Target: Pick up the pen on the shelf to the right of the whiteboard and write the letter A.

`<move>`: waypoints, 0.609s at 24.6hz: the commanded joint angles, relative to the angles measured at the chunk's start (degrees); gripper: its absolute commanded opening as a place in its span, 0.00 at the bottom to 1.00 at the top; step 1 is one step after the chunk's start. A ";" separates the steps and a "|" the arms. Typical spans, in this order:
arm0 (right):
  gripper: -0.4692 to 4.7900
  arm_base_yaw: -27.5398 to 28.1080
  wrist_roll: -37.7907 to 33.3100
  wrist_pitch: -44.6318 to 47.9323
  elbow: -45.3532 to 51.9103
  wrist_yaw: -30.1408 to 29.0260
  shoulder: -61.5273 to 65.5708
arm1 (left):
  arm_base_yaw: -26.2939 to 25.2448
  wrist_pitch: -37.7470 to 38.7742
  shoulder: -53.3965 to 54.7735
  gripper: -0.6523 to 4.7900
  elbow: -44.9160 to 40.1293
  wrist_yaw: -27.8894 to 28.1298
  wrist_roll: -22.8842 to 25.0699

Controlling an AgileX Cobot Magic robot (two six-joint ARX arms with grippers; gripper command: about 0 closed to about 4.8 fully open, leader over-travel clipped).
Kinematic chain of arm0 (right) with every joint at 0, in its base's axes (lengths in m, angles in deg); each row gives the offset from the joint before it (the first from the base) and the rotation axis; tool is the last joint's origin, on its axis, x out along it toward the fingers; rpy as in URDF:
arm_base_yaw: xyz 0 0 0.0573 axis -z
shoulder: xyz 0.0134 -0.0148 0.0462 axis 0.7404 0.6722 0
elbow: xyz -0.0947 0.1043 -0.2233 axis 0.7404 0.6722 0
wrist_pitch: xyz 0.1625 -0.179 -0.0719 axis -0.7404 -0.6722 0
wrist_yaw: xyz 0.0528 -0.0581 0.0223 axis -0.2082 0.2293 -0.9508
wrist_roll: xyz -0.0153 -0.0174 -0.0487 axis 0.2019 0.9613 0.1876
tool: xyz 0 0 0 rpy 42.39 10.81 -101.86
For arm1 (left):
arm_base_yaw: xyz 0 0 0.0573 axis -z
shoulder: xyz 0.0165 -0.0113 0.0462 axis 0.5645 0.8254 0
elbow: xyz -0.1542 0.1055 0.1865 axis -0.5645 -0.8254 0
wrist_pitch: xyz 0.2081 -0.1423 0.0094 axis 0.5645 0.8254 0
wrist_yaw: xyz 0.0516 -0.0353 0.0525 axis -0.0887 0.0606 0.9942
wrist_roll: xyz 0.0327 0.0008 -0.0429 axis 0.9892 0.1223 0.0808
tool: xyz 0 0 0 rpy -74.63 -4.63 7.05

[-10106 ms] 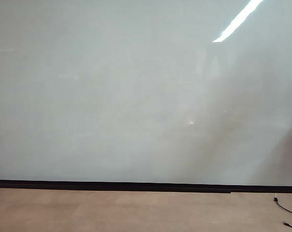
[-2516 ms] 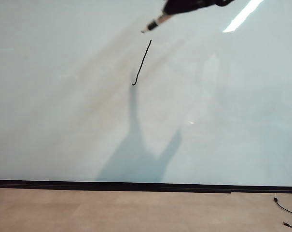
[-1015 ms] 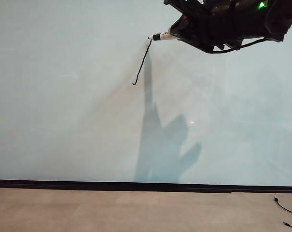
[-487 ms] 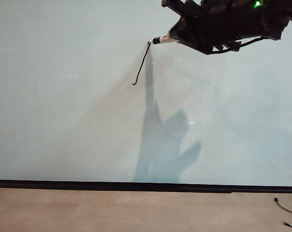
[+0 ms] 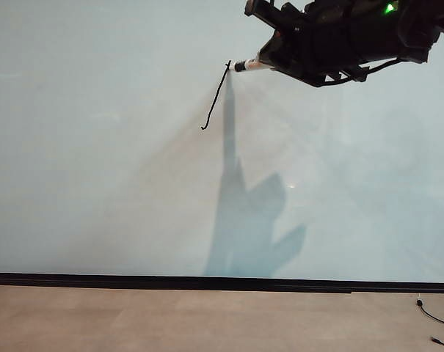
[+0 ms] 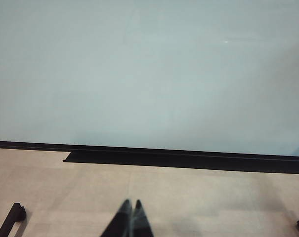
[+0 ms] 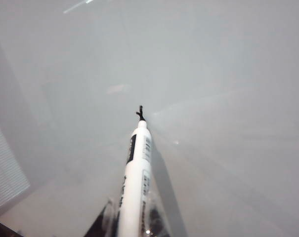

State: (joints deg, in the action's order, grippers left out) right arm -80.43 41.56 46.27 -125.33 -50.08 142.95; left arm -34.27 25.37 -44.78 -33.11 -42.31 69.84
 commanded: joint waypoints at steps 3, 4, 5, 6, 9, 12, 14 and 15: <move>0.08 0.11 -0.11 0.00 0.31 2.45 -0.20 | 0.00 -0.35 0.02 0.11 0.17 -0.24 0.24; 0.08 0.11 -0.13 -0.02 0.37 2.49 -0.20 | 0.00 -0.35 0.02 0.11 0.17 -0.24 0.24; 0.08 0.11 -0.13 -0.09 0.44 2.58 -0.20 | 0.00 -0.35 0.02 0.11 0.17 -0.24 0.24; 0.08 0.09 -0.13 -0.09 0.52 2.64 -0.20 | 0.00 -0.35 0.02 0.11 0.17 -0.24 0.24; 0.08 0.07 -0.92 -0.11 1.22 2.86 -0.20 | 0.00 -0.35 0.02 0.11 0.17 -0.24 0.26; 0.08 0.00 -1.01 -0.24 1.57 3.08 -0.20 | 0.00 -0.35 0.02 0.11 0.17 -0.24 0.26; 0.08 -0.02 -1.18 -0.61 1.70 3.30 -0.20 | 0.00 -0.35 0.02 0.11 0.17 -0.24 0.26; 0.08 -0.02 -1.20 -1.11 1.70 3.30 -0.22 | 0.00 -0.35 0.02 0.11 0.17 -0.24 0.26</move>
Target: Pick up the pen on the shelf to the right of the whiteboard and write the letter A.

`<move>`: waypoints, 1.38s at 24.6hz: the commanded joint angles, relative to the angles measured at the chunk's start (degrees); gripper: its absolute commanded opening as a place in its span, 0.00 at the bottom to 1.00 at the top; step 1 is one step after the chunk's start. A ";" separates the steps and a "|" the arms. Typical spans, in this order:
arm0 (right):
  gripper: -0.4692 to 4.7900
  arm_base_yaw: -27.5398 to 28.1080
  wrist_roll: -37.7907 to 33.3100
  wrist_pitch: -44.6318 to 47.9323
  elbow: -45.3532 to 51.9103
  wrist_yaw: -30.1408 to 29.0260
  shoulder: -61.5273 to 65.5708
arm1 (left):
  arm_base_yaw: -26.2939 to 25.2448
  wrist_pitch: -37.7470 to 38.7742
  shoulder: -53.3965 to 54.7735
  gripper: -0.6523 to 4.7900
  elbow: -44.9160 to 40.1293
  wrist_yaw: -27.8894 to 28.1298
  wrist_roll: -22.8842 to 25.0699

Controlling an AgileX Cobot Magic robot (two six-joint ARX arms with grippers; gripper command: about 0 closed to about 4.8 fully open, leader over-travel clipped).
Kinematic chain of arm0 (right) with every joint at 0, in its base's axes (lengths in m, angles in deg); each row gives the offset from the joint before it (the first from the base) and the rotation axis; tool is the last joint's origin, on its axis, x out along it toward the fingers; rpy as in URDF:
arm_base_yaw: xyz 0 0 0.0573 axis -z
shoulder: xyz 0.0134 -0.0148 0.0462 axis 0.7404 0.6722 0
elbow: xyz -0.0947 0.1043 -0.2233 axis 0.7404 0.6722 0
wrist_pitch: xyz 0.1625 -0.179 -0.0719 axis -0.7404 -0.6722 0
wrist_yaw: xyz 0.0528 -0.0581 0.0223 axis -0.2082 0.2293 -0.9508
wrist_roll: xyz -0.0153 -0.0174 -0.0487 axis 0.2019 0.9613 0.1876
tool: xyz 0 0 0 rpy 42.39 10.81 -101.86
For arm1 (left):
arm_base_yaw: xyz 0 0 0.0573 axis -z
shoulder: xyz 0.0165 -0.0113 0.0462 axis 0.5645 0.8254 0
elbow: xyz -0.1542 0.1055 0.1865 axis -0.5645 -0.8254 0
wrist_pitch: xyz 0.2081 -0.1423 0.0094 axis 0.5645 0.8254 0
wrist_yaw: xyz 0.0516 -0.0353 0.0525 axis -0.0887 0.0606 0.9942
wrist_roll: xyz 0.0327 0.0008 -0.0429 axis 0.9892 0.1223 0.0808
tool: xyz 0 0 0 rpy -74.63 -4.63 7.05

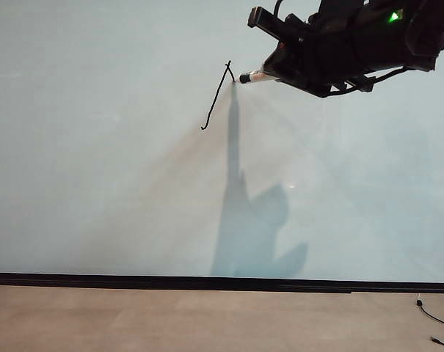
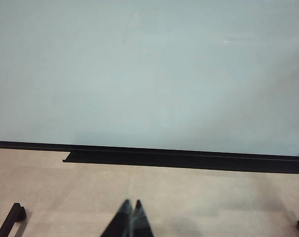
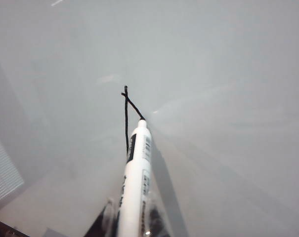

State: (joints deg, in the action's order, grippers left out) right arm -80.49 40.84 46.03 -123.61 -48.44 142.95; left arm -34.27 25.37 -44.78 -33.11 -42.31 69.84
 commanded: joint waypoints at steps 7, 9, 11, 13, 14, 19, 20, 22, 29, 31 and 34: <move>0.08 -0.74 -0.50 -2.19 0.22 3.21 -0.26 | 0.02 -0.35 0.02 0.11 0.17 -0.24 0.26; 0.08 -0.92 -0.55 -1.79 0.87 3.78 -0.39 | 0.00 -0.35 0.02 0.11 0.17 -0.24 0.26; 0.08 -0.92 -0.90 -1.31 1.57 4.37 -0.50 | 0.00 -0.35 0.02 0.11 0.17 -0.24 0.26; 0.08 -1.01 -1.40 -0.98 2.69 4.85 -0.87 | 0.02 -0.35 0.02 0.11 0.17 -0.24 0.24; 0.08 -1.01 -1.55 -1.01 2.99 4.92 -0.98 | 0.02 -0.35 0.02 0.11 0.17 -0.24 0.26; 0.08 -1.01 -2.19 -1.16 4.70 5.31 -1.03 | 0.00 -0.35 0.02 0.11 0.17 -0.24 0.26; 0.08 -1.01 -2.19 -1.20 4.74 5.31 -1.03 | 0.00 -0.35 0.02 0.11 0.17 -0.24 0.26; 0.08 -1.01 -2.16 -1.44 4.76 5.81 -1.03 | 0.00 -0.35 0.02 0.11 0.17 -0.24 0.26; 0.08 -0.98 -2.14 -1.20 4.98 6.29 -1.03 | 0.00 -0.35 0.02 0.11 0.17 -0.24 0.24; 0.08 -0.94 -2.14 -0.85 4.98 6.10 -1.03 | 0.00 -0.35 0.02 0.11 0.17 -0.24 0.24; 0.08 -0.87 -2.14 -0.46 4.96 5.40 -1.03 | 0.00 -0.35 0.02 0.11 0.17 -0.24 0.24</move>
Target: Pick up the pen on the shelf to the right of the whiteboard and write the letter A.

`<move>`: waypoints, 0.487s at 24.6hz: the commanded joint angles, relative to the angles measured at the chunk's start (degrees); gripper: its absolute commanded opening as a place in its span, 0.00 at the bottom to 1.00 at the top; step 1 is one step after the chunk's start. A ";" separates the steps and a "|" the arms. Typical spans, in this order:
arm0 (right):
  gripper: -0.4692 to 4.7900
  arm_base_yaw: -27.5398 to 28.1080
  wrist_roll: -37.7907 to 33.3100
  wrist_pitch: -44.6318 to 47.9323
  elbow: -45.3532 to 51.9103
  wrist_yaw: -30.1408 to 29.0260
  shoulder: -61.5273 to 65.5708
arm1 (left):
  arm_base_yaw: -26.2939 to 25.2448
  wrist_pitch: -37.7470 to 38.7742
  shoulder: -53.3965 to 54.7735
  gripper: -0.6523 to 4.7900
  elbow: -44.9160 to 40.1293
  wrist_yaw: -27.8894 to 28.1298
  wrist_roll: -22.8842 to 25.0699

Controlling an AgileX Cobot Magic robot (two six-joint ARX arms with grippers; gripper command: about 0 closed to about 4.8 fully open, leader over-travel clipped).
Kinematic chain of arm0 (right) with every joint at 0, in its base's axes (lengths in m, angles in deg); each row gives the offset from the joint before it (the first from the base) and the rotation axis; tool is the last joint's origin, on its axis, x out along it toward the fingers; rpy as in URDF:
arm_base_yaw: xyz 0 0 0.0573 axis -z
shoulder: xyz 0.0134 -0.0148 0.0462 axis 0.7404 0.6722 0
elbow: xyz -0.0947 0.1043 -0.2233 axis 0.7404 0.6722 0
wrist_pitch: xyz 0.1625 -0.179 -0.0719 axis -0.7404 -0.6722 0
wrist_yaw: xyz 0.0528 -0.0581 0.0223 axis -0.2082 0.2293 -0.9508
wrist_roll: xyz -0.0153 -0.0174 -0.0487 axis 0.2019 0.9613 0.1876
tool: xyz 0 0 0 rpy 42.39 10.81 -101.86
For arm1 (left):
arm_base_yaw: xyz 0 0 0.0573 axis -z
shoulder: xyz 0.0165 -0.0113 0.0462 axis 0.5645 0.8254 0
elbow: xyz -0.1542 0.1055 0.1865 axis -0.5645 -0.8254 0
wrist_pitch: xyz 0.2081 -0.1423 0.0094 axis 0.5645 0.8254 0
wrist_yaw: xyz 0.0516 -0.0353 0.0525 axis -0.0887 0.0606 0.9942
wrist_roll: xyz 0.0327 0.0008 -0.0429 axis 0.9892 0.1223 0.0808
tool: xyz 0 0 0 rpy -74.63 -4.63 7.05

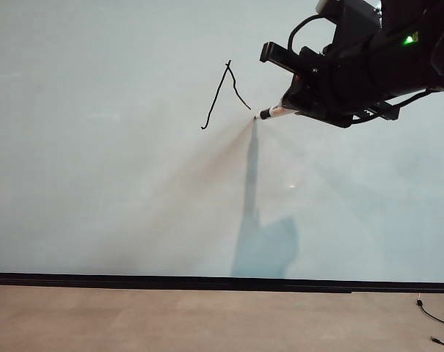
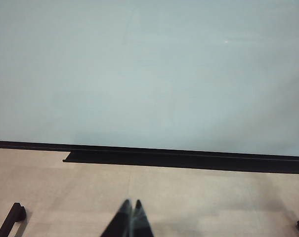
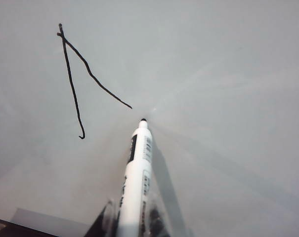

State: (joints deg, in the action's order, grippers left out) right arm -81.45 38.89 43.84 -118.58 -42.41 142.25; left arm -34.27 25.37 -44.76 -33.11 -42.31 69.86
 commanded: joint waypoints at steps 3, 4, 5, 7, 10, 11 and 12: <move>0.08 0.13 -0.15 2.75 -0.07 -1.22 -0.33 | 0.00 -0.35 0.00 0.11 0.17 -0.24 0.24; 0.08 0.13 -0.13 2.91 -0.07 -1.20 -0.33 | 0.00 -0.35 0.00 0.11 0.17 -0.24 0.22; 0.08 0.13 -0.11 2.99 -0.07 -1.20 -0.33 | 0.00 -0.35 0.00 0.11 0.17 -0.24 0.24; 0.08 0.13 -0.13 3.19 -0.07 -1.31 -0.33 | 0.00 -0.35 0.00 0.11 0.17 -0.24 0.24; 0.08 0.13 -0.13 3.65 -0.07 -1.42 -0.31 | 0.00 -0.35 0.00 0.11 0.17 -0.24 0.24; 0.08 0.13 -0.13 3.76 -0.07 -1.42 -0.33 | 0.00 -0.35 0.00 0.11 0.17 -0.24 0.24; 0.08 0.13 -0.11 3.80 -0.07 -1.42 -0.31 | 0.00 -0.35 0.00 0.11 0.17 -0.24 0.24</move>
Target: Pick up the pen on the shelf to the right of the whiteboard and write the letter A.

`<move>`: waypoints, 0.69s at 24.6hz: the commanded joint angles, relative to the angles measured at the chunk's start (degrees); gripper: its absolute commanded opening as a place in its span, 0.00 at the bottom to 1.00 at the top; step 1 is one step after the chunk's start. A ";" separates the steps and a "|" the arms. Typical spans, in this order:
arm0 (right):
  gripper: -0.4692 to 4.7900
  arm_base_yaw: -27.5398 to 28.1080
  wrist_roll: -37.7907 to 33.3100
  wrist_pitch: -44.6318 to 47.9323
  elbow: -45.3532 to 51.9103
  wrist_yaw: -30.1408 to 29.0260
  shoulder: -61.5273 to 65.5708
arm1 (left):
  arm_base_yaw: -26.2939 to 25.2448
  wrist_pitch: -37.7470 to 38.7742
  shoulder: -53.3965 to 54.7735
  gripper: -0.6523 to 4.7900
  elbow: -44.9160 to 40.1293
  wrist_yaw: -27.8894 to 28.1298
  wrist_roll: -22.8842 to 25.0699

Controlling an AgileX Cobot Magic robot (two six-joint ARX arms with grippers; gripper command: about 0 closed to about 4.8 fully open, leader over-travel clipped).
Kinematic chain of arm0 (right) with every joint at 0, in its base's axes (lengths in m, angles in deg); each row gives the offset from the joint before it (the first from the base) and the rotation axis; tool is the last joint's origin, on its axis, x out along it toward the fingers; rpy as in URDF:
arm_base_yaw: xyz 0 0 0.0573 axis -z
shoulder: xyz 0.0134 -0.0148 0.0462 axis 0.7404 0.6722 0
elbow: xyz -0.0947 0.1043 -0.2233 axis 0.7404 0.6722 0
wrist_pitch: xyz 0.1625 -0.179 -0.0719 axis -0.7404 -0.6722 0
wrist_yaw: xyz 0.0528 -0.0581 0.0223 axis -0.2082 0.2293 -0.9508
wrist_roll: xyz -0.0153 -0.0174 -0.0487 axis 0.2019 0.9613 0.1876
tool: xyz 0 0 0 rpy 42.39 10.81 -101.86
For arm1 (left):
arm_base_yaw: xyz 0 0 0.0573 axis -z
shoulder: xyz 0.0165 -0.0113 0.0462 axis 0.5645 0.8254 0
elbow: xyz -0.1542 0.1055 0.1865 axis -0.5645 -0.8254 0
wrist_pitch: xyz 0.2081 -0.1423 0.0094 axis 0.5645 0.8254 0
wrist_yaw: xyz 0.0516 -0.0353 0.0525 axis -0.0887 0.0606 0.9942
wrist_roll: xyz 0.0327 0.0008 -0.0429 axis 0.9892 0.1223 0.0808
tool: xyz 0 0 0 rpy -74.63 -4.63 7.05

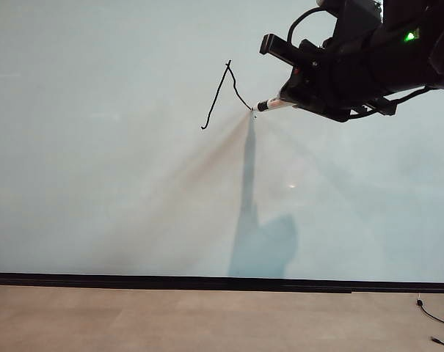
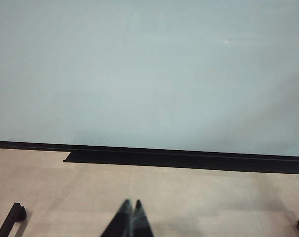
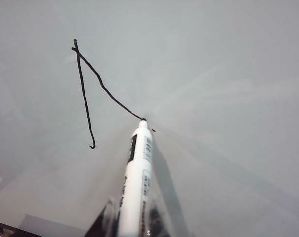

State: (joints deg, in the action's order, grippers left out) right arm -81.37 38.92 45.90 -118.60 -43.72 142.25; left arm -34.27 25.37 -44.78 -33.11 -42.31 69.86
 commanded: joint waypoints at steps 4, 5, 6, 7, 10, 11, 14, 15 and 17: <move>0.08 0.04 -0.15 1.55 -0.04 -0.09 -0.31 | 0.00 -0.35 0.02 0.11 0.17 -0.24 0.24; 0.08 0.04 -0.15 1.49 -0.04 -0.04 -0.31 | 0.00 -0.35 0.02 0.11 0.17 -0.24 0.22; 0.08 0.07 -0.15 1.29 -0.04 0.11 -0.31 | 0.00 -0.35 0.02 0.11 0.17 -0.24 0.24; 0.08 0.09 -0.15 1.03 -0.04 0.15 -0.31 | 0.00 -0.35 0.02 0.11 0.17 -0.24 0.24; 0.08 0.20 -0.26 -0.61 -0.04 1.64 -0.33 | 0.00 -0.35 0.02 0.11 0.17 -0.24 0.24; 0.08 0.20 -0.24 -0.76 -0.04 1.90 -0.31 | 0.00 -0.35 0.02 0.11 0.17 -0.24 0.24; 0.08 0.17 -0.26 -1.03 -0.02 2.78 -0.33 | 0.02 -0.35 0.02 0.11 0.17 -0.24 0.24; 0.08 0.17 -0.26 -1.09 -0.02 2.84 -0.33 | 0.02 -0.35 0.02 0.11 0.17 -0.24 0.24; 0.08 0.20 -0.44 -1.55 -0.02 2.95 -0.33 | 0.02 -0.35 0.02 0.11 0.17 -0.24 0.24</move>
State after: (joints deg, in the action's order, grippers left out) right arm -81.19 38.89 44.39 -118.60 -41.78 142.25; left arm -34.27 25.37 -44.78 -33.11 -42.31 69.84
